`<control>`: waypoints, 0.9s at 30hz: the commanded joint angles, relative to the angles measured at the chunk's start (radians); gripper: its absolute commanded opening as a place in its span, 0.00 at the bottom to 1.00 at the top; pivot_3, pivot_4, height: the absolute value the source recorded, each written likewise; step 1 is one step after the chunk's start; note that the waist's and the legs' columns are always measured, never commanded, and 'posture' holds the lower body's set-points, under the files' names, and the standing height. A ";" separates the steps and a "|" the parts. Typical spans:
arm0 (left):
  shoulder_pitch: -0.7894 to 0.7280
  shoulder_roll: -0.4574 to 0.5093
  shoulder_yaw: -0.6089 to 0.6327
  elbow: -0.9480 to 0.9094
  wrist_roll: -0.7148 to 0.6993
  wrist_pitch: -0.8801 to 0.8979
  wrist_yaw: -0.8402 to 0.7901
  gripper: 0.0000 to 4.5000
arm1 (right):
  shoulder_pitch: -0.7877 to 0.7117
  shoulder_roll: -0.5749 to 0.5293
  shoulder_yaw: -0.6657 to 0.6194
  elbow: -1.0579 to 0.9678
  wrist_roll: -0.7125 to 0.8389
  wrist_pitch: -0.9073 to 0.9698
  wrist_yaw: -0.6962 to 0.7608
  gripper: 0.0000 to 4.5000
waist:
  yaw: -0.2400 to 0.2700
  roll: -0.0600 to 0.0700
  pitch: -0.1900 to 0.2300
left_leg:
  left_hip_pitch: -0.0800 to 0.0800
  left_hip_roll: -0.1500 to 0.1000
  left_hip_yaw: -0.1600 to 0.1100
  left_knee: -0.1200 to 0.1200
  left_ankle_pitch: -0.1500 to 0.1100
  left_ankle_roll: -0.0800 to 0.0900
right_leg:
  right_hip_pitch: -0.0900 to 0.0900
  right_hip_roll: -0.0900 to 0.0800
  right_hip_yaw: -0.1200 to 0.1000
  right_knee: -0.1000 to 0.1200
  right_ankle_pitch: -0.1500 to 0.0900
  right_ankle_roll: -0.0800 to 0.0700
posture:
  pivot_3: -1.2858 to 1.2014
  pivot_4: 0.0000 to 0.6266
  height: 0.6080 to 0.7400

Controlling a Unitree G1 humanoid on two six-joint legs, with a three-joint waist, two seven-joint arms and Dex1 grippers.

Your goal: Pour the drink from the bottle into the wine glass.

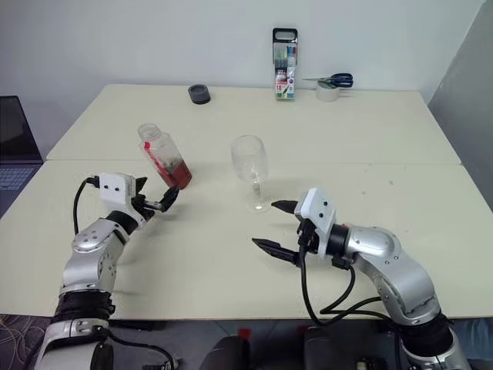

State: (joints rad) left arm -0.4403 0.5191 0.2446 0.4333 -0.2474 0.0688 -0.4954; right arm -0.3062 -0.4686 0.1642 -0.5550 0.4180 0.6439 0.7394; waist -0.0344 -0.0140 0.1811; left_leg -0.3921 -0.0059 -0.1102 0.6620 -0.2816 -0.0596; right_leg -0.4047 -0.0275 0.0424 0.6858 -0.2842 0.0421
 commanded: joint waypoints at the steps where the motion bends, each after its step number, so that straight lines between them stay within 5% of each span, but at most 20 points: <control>1: -0.059 0.026 0.008 0.046 0.008 -0.047 -0.022 1.00 | -0.024 -0.006 0.001 -0.044 0.020 -0.003 0.000 1.00 | 0.000 0.000 0.000 | 0.000 0.000 0.000 0.000 0.000 0.000 | 0.000 0.000 0.000 0.000 0.000 0.000 | 0.52 0.24 1.00; 27: -0.318 0.047 -0.030 0.397 0.071 -0.144 -0.116 1.00 | -0.097 0.042 -0.021 -0.028 0.089 0.015 -0.029 1.00 | -0.001 0.000 0.000 | 0.000 0.000 0.000 0.000 0.000 0.000 | 0.000 0.000 -0.001 0.001 0.000 0.000 | 0.52 0.24 1.00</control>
State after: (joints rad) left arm -0.7280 0.5456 0.2062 0.8205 -0.1786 -0.0505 -0.6045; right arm -0.3821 -0.4340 0.1736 -0.5634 0.4743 0.6596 0.7174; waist -0.0349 -0.0143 0.1810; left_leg -0.3926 -0.0062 -0.1106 0.6623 -0.2816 -0.0596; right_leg -0.4052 -0.0273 0.0419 0.6865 -0.2842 0.0421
